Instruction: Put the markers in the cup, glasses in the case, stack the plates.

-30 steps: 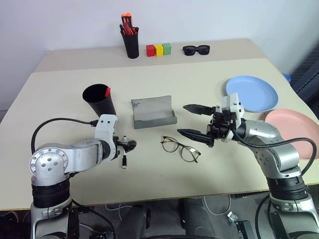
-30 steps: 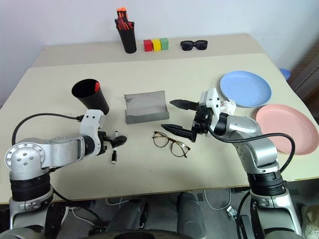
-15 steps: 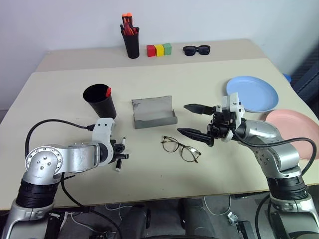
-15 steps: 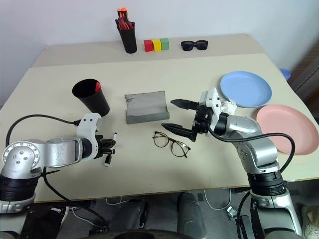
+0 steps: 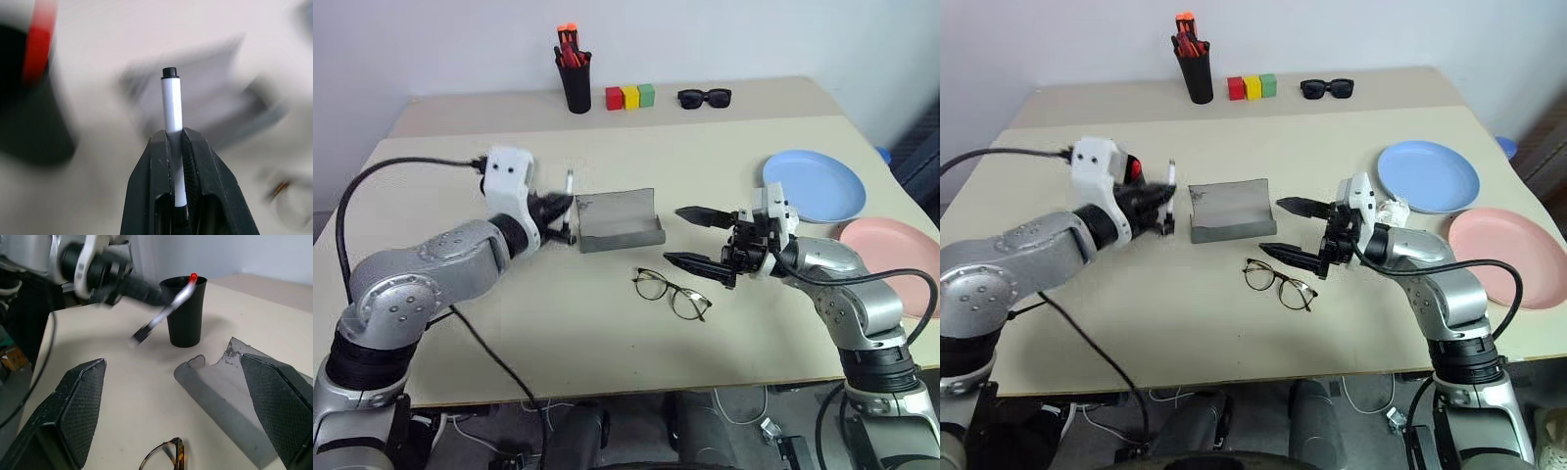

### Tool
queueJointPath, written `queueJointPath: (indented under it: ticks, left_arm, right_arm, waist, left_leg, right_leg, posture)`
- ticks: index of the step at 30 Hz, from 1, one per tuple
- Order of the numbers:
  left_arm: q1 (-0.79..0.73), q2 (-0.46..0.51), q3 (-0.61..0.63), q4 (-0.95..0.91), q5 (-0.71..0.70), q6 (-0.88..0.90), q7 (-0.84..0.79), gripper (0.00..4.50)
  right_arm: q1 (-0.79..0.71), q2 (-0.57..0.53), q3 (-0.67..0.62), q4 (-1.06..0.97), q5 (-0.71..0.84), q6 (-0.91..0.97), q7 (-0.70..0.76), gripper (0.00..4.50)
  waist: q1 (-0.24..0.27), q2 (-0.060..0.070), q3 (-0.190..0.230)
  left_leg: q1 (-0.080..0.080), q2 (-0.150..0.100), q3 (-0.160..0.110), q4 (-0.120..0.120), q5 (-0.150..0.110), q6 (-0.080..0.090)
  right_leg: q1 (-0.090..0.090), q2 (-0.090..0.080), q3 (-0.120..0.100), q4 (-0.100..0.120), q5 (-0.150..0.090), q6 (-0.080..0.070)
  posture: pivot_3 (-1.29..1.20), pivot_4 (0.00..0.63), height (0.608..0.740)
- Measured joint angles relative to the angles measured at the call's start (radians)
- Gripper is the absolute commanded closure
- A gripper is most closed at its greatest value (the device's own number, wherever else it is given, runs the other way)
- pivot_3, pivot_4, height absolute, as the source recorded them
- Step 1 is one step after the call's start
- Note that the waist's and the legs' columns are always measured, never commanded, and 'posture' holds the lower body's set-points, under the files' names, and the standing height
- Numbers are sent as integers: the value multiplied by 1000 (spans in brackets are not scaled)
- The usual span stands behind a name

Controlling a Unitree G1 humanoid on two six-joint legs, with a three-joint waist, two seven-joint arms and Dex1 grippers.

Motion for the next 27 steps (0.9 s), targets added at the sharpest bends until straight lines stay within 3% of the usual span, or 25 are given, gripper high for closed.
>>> queueJointPath:
  ticks: [8, 17, 25, 27]
  left_arm:
    - [-64, -61, 77, 135, 458, -359, -210, 4468]
    - [42, -237, 190, 330, 600, -575, -372, 4468]
    - [54, -292, 195, 413, 698, -640, -447, 4468]
    - [78, -304, 196, 413, 724, -647, -451, 3695]
  right_arm:
    - [-1, 1, -7, 0, 2, -1, -3, 0]
    - [-1, 1, -7, 0, 0, -1, -6, 0]
    - [-1, 0, -7, 0, -4, -1, -13, 0]
    - [-1, 0, -8, 0, -4, -1, -14, 0]
  waist:
    - [-1, 0, 0]
    - [5, 0, 0]
    - [1, 0, 0]
    - [0, 0, 0]
  left_leg:
    - [-3, 2, 2, 0, -1, 2]
    - [-6, 2, 1, 1, -1, 3]
    - [-6, 2, 1, 1, -1, 3]
    - [-6, 2, 1, 1, -1, 3]
  right_leg:
    - [0, 3, 1, -11, 6, 1]
    - [0, 3, 0, -12, 8, 3]
    - [-1, 3, 0, -12, 8, 4]
    - [-1, 3, 0, -12, 8, 4]
  posture:
    - [0, 150, 740]
    - [0, 150, 740]
    - [0, 150, 740]
    - [0, 150, 740]
